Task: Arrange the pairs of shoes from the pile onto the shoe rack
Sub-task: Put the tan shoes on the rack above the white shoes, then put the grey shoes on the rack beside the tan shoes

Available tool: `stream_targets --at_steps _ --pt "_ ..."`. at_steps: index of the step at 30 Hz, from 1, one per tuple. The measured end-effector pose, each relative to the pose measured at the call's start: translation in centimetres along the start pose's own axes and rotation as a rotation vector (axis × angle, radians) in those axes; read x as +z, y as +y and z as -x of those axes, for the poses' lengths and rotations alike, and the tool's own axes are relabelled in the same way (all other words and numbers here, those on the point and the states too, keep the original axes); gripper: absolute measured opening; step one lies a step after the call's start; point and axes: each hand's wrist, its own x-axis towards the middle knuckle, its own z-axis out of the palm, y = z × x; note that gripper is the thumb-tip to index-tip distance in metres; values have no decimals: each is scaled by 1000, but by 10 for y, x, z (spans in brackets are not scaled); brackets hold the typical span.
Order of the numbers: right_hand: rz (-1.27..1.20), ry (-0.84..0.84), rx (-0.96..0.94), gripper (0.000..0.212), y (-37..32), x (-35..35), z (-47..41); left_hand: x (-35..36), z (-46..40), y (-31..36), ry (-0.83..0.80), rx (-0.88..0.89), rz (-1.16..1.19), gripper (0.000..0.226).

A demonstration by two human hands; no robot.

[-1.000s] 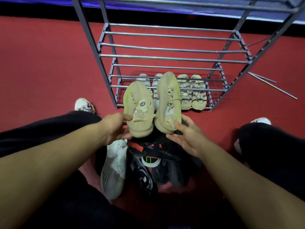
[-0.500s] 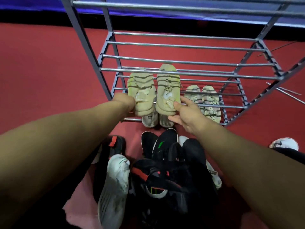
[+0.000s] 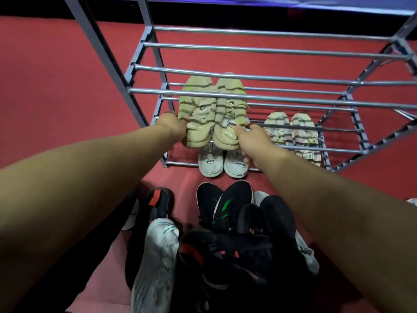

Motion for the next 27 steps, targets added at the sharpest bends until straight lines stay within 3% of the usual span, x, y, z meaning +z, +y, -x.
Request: stream_targets --at_steps 4,6,9,12,15,18,21,23,27 --pt "7 55 -17 55 1 -7 22 -2 29 -4 147 22 -165 53" --pt "42 85 -48 44 6 -12 39 0 51 -12 192 61 -262 51" --pt "85 11 -119 26 19 -13 77 1 87 -26 116 130 -320 44" --pt "217 4 -169 25 41 -9 112 2 123 -44 12 144 -293 41" --pt "316 -115 -112 25 70 5 140 9 153 -69 -23 87 -269 43" --pt "408 -126 -110 21 100 21 166 17 174 -106 -38 -66 -172 41" --pt "462 -112 -180 38 123 29 185 29 193 -147 -65 -221 -70 29" --pt "628 -145 -251 50 137 28 193 32 204 -166 -55 -252 -91 18" --pt "949 -203 -299 83 156 16 193 23 212 -201 -34 -285 -215 57"
